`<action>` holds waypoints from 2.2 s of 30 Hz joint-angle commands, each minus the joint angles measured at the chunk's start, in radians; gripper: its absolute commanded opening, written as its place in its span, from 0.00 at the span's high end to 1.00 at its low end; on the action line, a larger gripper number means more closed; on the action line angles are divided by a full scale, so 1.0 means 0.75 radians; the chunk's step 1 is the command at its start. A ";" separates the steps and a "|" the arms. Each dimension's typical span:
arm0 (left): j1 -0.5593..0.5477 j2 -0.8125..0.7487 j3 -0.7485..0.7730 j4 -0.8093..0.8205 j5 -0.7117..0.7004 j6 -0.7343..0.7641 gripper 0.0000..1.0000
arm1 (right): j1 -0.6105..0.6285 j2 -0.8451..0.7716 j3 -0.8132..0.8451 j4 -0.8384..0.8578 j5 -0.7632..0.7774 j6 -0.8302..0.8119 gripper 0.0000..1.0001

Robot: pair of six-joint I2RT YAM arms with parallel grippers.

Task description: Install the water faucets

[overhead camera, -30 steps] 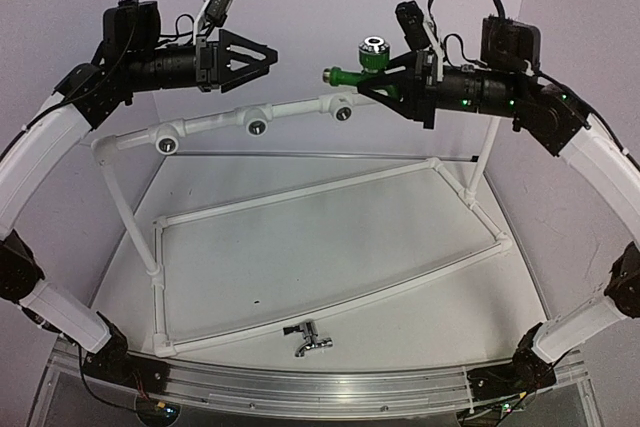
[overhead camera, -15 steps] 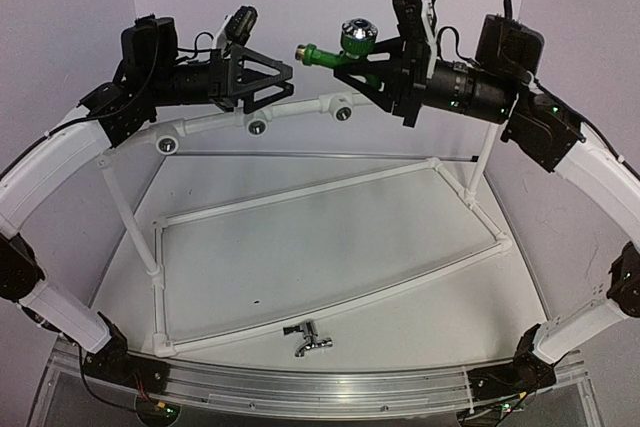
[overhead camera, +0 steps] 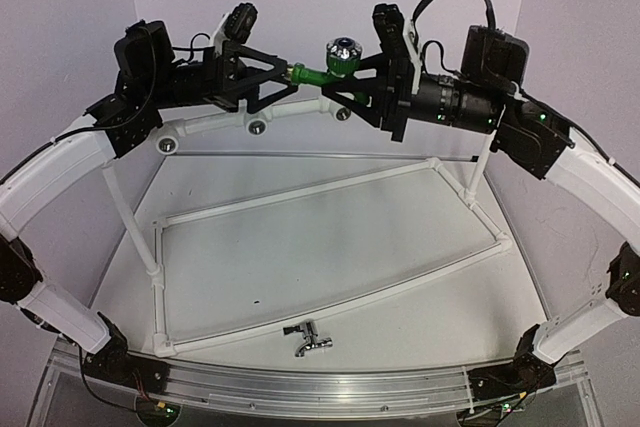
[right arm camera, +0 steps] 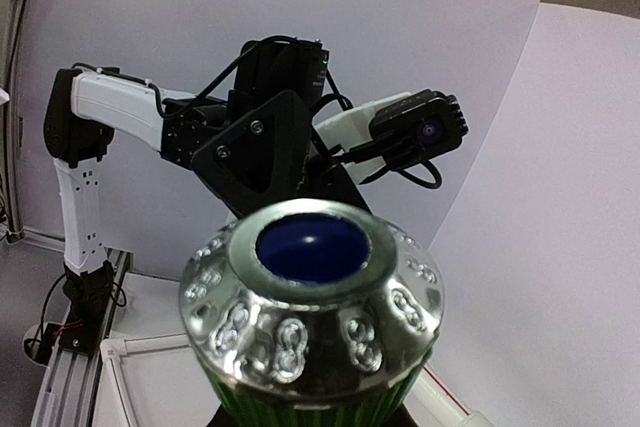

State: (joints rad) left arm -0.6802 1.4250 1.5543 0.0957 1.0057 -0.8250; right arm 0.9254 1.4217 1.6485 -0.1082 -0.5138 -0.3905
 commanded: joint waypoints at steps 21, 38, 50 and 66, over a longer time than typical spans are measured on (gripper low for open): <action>-0.102 0.047 0.061 0.071 0.045 -0.038 0.62 | 0.032 0.025 -0.037 0.097 0.045 -0.153 1.00; -0.105 0.033 0.024 0.112 -0.006 -0.113 1.00 | 0.031 0.035 -0.059 0.058 0.256 -0.279 0.75; -0.107 0.033 0.040 -0.022 -0.075 -0.071 1.00 | 0.050 0.064 -0.013 0.039 0.288 -0.371 0.64; -0.109 0.036 0.042 -0.105 -0.106 -0.036 1.00 | 0.057 0.012 -0.049 0.006 0.179 -0.385 0.70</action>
State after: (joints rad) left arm -0.7586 1.4673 1.5558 -0.0038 0.9295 -0.8627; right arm 0.9611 1.4639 1.5951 -0.1139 -0.3485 -0.6813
